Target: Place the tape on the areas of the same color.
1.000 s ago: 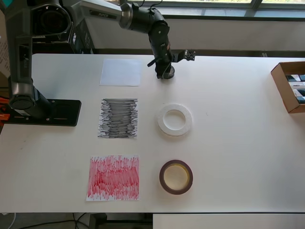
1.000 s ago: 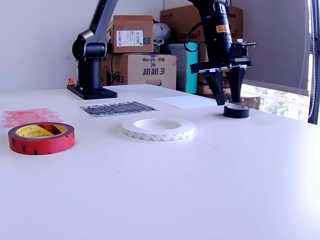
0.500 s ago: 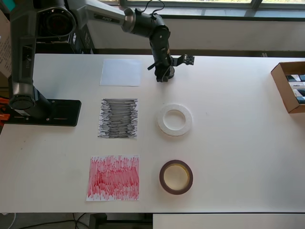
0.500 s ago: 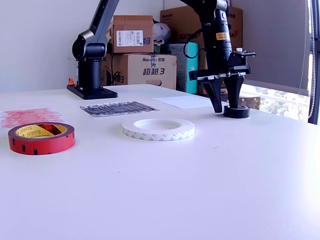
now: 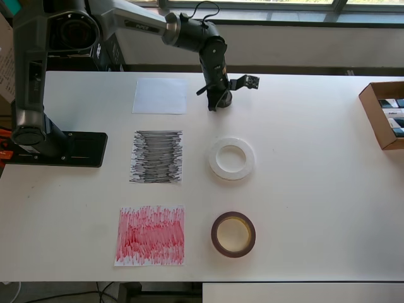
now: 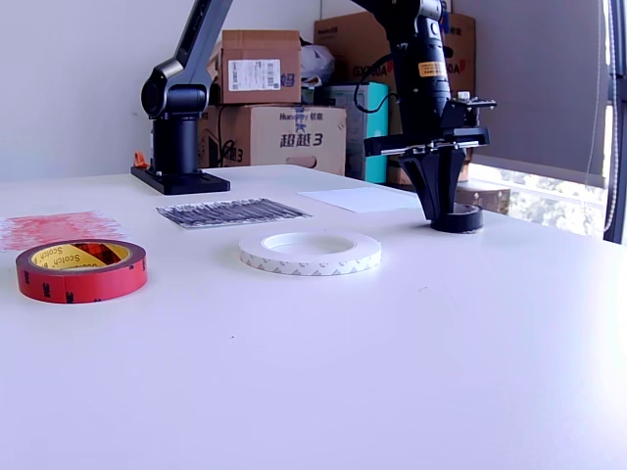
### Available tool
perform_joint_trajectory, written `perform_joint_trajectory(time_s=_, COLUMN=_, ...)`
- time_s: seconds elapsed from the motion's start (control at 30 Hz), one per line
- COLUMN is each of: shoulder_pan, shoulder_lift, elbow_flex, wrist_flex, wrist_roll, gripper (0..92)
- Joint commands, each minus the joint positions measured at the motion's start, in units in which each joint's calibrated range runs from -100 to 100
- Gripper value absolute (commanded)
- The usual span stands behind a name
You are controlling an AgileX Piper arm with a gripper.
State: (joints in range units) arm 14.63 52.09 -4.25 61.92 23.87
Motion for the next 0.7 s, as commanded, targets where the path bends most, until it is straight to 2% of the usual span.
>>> perform_joint_trajectory(time_s=0.0, shoulder_pan=-0.09, shoulder_lift=-0.64, elbow_flex=0.48, wrist_flex=-0.02, wrist_roll=-0.44, gripper=0.0)
perform_joint_trajectory(time_s=0.27, shoulder_pan=-1.20, shoulder_lift=-3.54, elbow_flex=0.48, wrist_flex=0.66, wrist_roll=-2.08, gripper=0.1)
perform_joint_trajectory(time_s=0.5, shoulder_pan=-3.09, shoulder_lift=-14.67, elbow_flex=3.21, wrist_flex=0.75, wrist_roll=-6.26, gripper=0.1)
perform_joint_trajectory(time_s=0.67, shoulder_pan=-7.27, shoulder_lift=-26.18, elbow_flex=12.39, wrist_flex=-0.10, wrist_roll=-11.50, gripper=0.1)
